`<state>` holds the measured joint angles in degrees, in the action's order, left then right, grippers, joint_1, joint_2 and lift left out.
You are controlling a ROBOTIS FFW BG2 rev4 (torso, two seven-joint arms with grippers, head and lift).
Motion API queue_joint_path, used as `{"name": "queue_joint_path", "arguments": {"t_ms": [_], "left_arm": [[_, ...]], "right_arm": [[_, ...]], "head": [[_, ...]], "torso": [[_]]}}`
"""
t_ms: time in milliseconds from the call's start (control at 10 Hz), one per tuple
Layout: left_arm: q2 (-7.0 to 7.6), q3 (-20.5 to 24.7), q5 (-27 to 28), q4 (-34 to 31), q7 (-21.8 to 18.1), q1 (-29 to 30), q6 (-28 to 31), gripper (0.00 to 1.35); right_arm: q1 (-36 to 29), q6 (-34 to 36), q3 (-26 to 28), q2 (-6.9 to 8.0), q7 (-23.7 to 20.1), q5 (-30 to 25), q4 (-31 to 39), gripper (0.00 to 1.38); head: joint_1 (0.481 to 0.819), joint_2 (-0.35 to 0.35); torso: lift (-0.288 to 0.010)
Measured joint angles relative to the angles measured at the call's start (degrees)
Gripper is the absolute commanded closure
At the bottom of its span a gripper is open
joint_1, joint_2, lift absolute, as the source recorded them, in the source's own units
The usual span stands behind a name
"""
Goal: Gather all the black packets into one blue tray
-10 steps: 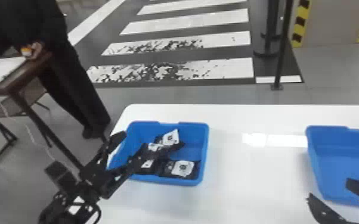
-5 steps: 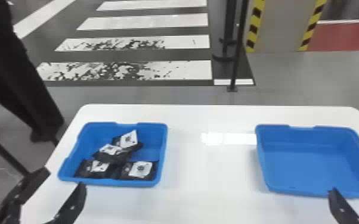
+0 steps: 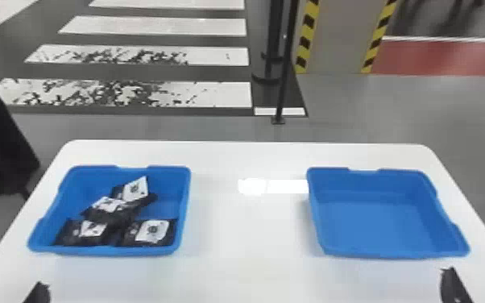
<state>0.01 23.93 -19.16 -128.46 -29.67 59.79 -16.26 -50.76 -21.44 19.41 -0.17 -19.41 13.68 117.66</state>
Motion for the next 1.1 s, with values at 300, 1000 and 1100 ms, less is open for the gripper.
{"name": "queue_joint_path", "arguments": {"t_ms": [300, 1000, 1100], "left_arm": [[-0.01, 0.01, 1.72, 0.30, 1.13, -0.52, -0.92, 0.29], [0.06, -2.50, 0.87, 2.11, 1.11, -2.21, -0.30, 0.29], [0.19, -2.68, 0.81, 2.11, 1.11, -2.26, -0.26, 0.29]], "right_arm": [[0.00, -2.40, -0.10, 0.00, 0.96, -0.26, -0.32, 0.12], [0.68, -1.63, -0.10, 0.00, 1.04, -1.56, 0.25, 0.12], [0.69, -1.62, -0.10, 0.00, 1.04, -1.57, 0.25, 0.12]], "head": [[0.695, -0.039], [0.695, -0.056], [0.695, -0.059]], "torso": [[-0.110], [-0.110], [-0.110]]}}
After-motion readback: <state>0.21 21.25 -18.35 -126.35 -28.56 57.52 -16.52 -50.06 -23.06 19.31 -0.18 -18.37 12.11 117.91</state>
